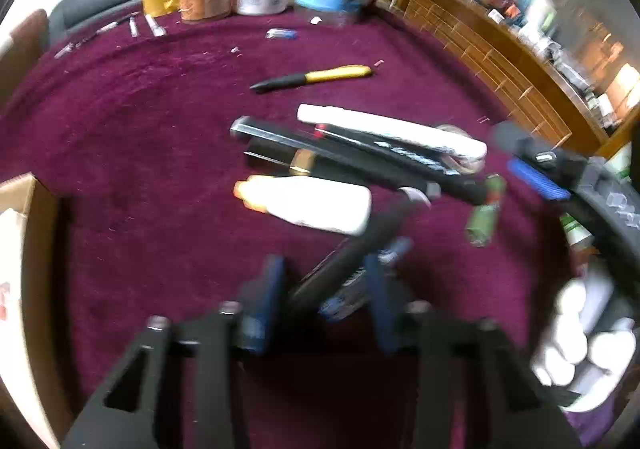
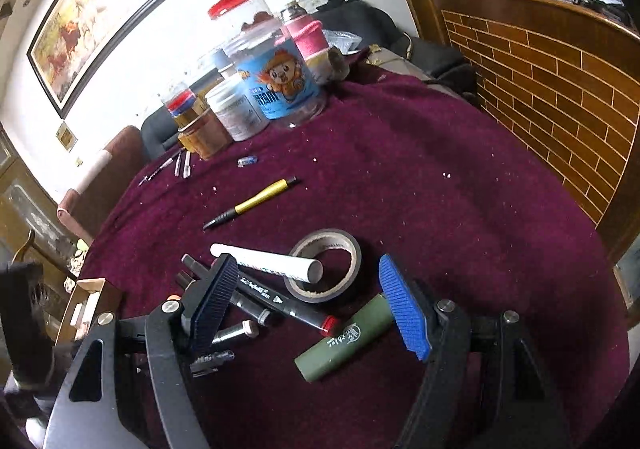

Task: Organize rigid objects
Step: 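Grasp the black marker with the left gripper, then carry the marker over the box while the right gripper grasps the orange-capped glue bottle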

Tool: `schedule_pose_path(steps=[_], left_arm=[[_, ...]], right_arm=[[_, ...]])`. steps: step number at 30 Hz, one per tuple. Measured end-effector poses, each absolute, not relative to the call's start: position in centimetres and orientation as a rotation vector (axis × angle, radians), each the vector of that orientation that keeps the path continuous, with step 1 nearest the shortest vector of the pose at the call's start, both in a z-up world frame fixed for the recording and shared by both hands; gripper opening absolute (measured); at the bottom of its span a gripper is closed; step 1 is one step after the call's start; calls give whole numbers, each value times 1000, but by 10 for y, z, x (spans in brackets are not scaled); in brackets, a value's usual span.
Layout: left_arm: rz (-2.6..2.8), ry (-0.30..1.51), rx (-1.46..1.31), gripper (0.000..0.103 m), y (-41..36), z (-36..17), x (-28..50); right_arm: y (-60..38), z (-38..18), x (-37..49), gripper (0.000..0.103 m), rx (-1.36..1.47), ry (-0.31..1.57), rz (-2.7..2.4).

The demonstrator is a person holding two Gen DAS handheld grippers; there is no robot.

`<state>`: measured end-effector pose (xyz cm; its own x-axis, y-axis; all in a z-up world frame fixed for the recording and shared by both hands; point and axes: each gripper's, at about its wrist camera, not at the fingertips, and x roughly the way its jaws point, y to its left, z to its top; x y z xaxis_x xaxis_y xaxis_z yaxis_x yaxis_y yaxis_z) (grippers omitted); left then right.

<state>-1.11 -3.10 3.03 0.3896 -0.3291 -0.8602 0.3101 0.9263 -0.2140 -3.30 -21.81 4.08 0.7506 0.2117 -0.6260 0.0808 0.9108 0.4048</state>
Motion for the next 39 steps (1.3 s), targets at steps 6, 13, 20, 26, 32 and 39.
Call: schedule_pose_path(steps=[6, 13, 20, 26, 32, 39], left_arm=[[-438, 1148, -46, 12, -24, 36, -42], [-440, 1103, -33, 20, -24, 44, -49], [-502, 1112, 88, 13, -45, 29, -57], [-475, 1098, 97, 12, -39, 28, -59], [-489, 1038, 108, 11, -42, 28, -63], [-500, 903, -22, 11, 39, 86, -103]], right_arm=[[-222, 37, -33, 73, 452, 742, 65], [-220, 37, -32, 73, 431, 742, 47], [-221, 33, -29, 73, 400, 749, 5], [-221, 33, -27, 73, 375, 737, -19], [-212, 36, -28, 73, 274, 702, -67], [-197, 47, -33, 73, 249, 692, -35]])
